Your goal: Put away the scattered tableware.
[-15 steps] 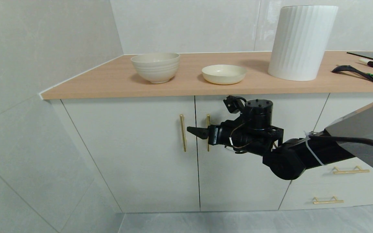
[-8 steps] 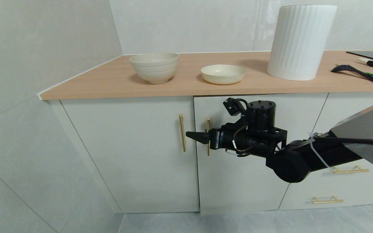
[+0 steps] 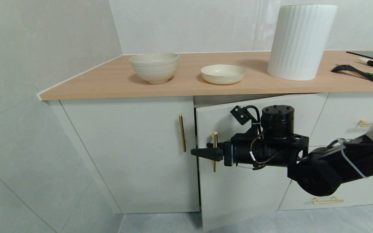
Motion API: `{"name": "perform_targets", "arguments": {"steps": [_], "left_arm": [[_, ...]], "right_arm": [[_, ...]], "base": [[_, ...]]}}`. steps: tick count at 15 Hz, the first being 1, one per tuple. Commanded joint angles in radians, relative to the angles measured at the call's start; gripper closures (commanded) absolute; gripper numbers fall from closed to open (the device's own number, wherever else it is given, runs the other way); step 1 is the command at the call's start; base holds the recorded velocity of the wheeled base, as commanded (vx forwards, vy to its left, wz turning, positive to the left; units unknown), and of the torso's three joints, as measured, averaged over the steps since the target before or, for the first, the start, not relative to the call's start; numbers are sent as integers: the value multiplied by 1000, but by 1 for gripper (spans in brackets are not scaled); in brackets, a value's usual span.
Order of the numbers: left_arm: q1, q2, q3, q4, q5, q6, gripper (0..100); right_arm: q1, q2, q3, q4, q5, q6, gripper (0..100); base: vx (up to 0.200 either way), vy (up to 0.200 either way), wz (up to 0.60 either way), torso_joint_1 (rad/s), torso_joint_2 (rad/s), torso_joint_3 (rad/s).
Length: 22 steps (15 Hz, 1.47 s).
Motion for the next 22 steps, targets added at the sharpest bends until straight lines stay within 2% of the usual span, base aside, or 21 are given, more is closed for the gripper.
{"name": "perform_targets", "arguments": {"steps": [1,2,5,7,8,9,11,12,13,15,17,21,22], "left_arm": [[-2,12,-99,12,-55,15,0],[0,91,-183,67,-146,15,0],[-2,279,-230,81,-178,27,0],[-8,512,-316,78,-256,26,0],[-15,558,-336,78,-268,27,0],[-89,692,-404,65,-280,27,0],[-278,819,-450,50,-274,35,0],[-302,842,-456,50,-270,35,0],[-376,973,-496,47,-216,33,0],[-397,1109,-533,-42,-210,32,0],[-443,1206,-550,-148,-205,27,0],[-503,1362,-611,-234,-182,24,0],[-509,1397,-634,-248,-185,23,100]], "right_arm": [[-1,-40,37,-2,9,-1,0],[-1,-57,72,-2,24,-1,0],[-1,-88,141,-4,47,-4,0],[-1,-101,213,-59,47,-6,0],[-1,-103,233,-87,47,-6,0],[-1,-103,295,-205,47,-4,0],[1,-94,342,-306,47,1,0],[1,-95,344,-306,47,1,0],[10,-92,344,-306,47,1,0],[18,-91,358,-309,47,1,0],[18,-91,368,-309,47,1,0],[27,-92,382,-311,48,-1,0],[29,-92,384,-311,47,-1,0]], "base": [[0,0,0,0,0,0],[0,0,0,0,0,0],[0,0,0,0,0,0],[0,0,0,0,0,0],[0,0,0,0,0,0],[0,0,0,0,0,0],[0,0,0,0,0,0],[0,0,0,0,0,0],[0,0,0,0,0,0],[0,0,0,0,0,0],[0,0,0,0,0,0],[0,0,0,0,0,0],[0,0,0,0,0,0]]}}
